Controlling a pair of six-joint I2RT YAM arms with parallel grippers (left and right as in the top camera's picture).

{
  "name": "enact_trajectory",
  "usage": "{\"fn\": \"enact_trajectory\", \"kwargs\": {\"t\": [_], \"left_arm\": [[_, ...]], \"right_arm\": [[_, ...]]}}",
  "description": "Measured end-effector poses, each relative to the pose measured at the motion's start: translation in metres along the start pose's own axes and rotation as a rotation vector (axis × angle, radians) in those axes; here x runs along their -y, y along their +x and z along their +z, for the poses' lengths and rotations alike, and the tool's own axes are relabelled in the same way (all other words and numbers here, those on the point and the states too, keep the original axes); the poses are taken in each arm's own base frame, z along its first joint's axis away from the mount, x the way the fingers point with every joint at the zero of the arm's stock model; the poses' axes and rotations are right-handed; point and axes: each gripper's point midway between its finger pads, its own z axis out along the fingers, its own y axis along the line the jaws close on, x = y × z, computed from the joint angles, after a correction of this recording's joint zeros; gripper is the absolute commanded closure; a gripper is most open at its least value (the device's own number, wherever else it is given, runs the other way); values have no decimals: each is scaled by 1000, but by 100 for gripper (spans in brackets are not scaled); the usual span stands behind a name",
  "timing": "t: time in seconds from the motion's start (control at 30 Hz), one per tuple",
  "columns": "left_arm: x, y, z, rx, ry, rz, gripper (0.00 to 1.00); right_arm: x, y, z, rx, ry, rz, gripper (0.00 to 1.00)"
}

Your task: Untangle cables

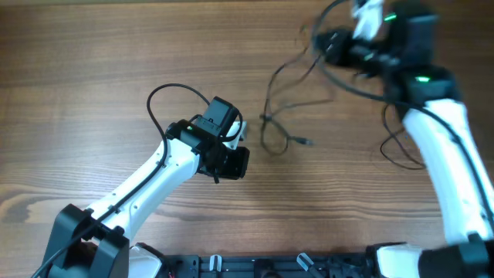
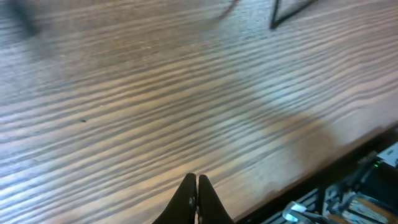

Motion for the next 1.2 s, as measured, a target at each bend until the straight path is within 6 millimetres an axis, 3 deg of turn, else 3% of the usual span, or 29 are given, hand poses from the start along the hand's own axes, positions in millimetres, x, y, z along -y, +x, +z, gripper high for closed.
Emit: {"fn": "enact_trajectory", "kwargs": {"t": [0.07, 0.13, 0.2, 0.27, 0.37, 0.47, 0.57, 0.73, 0.93, 1.07, 1.2], "left_arm": [[-2, -1, 0, 3, -10, 0, 94], [-3, -1, 0, 7, -16, 1, 87], [-3, -2, 0, 9, -15, 7, 85], [-3, -2, 0, 10, -15, 9, 85], [-3, -2, 0, 10, -16, 9, 85], [-3, -1, 0, 7, -16, 8, 85], [-3, -1, 0, 8, -16, 8, 85], [-3, -1, 0, 7, -17, 8, 84], [-3, -1, 0, 8, -17, 8, 83], [-3, -2, 0, 10, -16, 8, 81], [-3, -2, 0, 10, -16, 8, 80]], "right_arm": [[-53, -47, -44, 142, -173, -96, 96], [-106, -58, -81, 181, -340, -179, 96], [-122, -50, -89, 139, -408, -180, 96], [-115, -41, -83, 83, -405, -116, 96], [-85, -33, -70, 58, -283, -38, 96], [-27, -23, -59, 69, -4, -2, 96], [27, -19, -63, 82, 259, -15, 95], [80, -63, -111, 252, 420, -8, 96], [133, -115, -210, 512, 506, 76, 96], [155, -120, -255, 597, 551, 152, 96], [164, -105, -254, 548, 574, 205, 96]]}}
